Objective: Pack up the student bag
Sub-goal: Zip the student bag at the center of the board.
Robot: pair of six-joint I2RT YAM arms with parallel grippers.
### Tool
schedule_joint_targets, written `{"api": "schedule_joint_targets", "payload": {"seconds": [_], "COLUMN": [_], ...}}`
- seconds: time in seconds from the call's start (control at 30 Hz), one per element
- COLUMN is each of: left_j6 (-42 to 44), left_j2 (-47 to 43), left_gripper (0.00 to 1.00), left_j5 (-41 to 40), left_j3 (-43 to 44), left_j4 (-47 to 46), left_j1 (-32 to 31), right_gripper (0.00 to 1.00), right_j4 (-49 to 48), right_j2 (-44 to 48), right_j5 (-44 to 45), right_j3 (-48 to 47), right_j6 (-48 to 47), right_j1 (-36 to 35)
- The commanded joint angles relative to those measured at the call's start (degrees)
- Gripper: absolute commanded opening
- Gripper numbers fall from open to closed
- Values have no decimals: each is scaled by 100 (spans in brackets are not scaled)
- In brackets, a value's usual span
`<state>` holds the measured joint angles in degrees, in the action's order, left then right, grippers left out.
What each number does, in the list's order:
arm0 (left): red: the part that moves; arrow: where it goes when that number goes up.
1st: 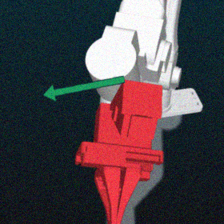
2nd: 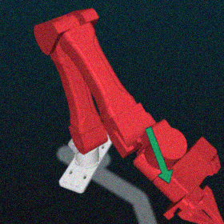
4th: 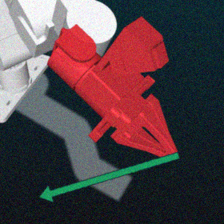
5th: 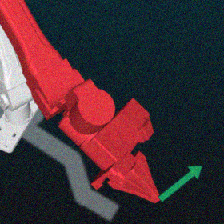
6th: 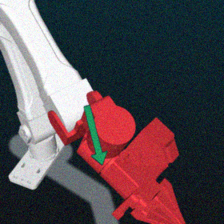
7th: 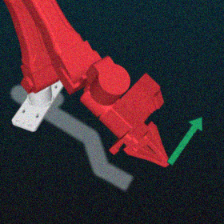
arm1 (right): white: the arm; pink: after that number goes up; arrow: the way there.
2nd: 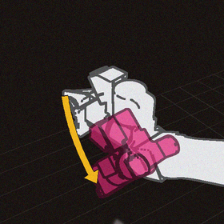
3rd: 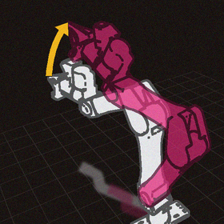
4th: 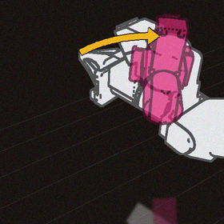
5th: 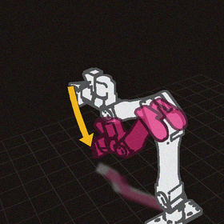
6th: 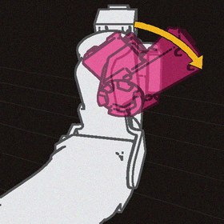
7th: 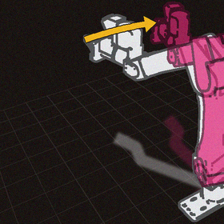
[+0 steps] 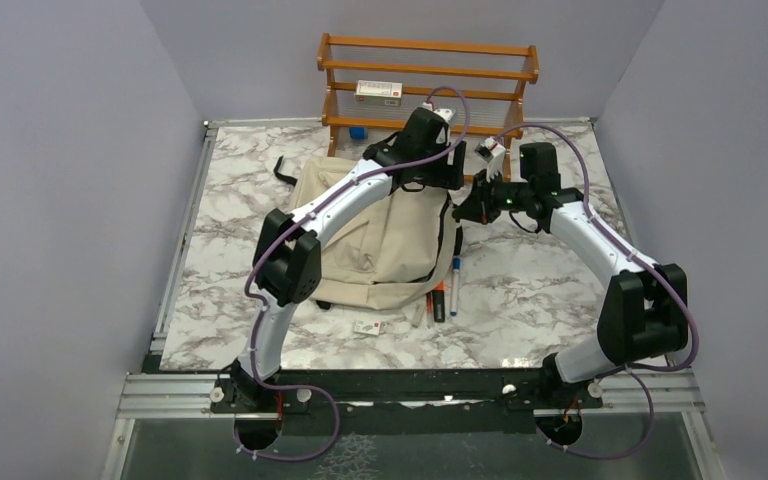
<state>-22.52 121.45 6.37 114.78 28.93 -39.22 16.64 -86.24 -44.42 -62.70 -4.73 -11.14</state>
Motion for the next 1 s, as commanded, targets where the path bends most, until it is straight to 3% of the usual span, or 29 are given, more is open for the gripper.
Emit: {"api": "schedule_joint_targets", "payload": {"seconds": [0.0,0.33,0.57,0.73,0.97], "left_j6": [227,558,600,617,512], "left_j2": [428,485,592,810,1184], "left_gripper": [77,62,31,0,0], "left_j5": [-200,-774,-649,-645,-785], "left_j3": [574,800,845,1054,1568], "left_j4": [697,1105,1107,1098,1076], "left_j1": [-122,-214,-221,-226,-186], "right_gripper": [0,0,1,0,0], "right_j4": [-179,-230,-117,68,160], "right_j2": [251,283,293,327,430], "right_j5": [-64,95,-5,-215,-357], "right_j3": [36,107,22,-62,-49], "right_j6": [34,-1,34,170,590], "right_j1": [33,33,34,30,-427]}}
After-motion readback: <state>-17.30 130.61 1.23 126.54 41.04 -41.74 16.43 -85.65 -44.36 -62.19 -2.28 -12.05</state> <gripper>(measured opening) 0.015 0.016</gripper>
